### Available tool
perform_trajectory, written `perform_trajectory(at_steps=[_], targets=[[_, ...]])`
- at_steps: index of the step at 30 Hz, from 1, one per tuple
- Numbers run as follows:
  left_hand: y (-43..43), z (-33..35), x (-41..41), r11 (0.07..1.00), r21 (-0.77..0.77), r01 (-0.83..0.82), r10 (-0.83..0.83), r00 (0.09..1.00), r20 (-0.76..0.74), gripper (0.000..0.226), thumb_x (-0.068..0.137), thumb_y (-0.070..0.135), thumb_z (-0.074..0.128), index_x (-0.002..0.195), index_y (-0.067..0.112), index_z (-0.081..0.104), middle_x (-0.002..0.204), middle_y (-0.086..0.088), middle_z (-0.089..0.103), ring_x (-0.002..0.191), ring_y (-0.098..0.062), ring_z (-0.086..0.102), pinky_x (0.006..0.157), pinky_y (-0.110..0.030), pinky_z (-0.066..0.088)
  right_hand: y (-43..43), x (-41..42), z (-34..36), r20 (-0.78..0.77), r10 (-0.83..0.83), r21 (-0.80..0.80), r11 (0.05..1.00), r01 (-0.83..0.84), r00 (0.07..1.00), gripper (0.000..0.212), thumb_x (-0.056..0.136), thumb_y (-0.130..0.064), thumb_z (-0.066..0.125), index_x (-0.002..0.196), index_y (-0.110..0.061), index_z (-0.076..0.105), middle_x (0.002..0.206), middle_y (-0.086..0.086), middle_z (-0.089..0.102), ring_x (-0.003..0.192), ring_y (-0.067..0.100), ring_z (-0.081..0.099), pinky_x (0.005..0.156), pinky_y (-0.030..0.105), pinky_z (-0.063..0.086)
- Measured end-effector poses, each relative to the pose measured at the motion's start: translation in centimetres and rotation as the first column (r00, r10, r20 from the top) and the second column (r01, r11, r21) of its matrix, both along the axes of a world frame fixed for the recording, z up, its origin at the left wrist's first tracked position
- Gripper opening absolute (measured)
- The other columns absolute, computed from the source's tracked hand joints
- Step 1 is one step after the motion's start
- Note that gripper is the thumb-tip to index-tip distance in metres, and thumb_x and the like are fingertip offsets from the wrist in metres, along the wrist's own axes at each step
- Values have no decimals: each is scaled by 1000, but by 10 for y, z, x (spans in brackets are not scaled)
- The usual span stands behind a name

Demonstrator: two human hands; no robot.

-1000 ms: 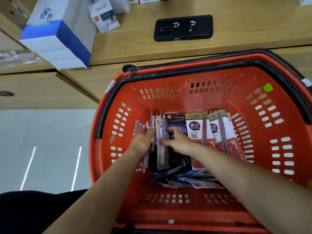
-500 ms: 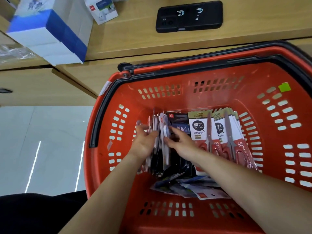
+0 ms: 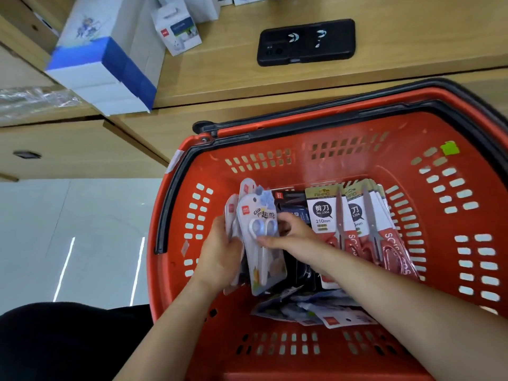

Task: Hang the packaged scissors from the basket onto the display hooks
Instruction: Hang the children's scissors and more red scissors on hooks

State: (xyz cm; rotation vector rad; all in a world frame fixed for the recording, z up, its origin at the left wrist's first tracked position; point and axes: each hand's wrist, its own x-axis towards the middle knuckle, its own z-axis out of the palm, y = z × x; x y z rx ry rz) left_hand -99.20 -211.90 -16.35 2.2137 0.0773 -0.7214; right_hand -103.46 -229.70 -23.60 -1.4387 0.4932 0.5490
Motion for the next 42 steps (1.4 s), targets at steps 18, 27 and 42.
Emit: perform_trajectory(at_steps=[18, 27, 42], targets=[[-21, 46, 6, 937, -348, 11, -42, 996, -82, 57, 96, 8, 70, 149, 17, 50, 126, 2, 70, 114, -16, 67, 90, -26, 56, -82, -39, 118, 166, -230, 7, 973, 232, 959, 38, 81, -30, 82, 117, -19, 75, 110, 2, 79, 103, 23, 75, 95, 43, 57], [-44, -16, 33, 993, 105, 56, -43, 992, -119, 69, 96, 32, 73, 153, 8, 41, 144, -13, 57, 116, -25, 61, 95, -29, 46, -125, -52, 74, 188, -446, -91, 879, 468, 875, 36, 89, -21, 78, 124, -24, 70, 108, -11, 78, 92, 4, 75, 67, 22, 55], [-51, -79, 28, 940, 333, 72, -45, 995, -88, 68, 88, 29, 81, 144, 9, 47, 134, -12, 61, 118, -30, 63, 105, -41, 53, -123, -41, 47, 151, -351, -116, 922, 370, 924, 36, 91, -20, 78, 125, -29, 69, 113, -16, 76, 104, 3, 72, 84, 25, 54]])
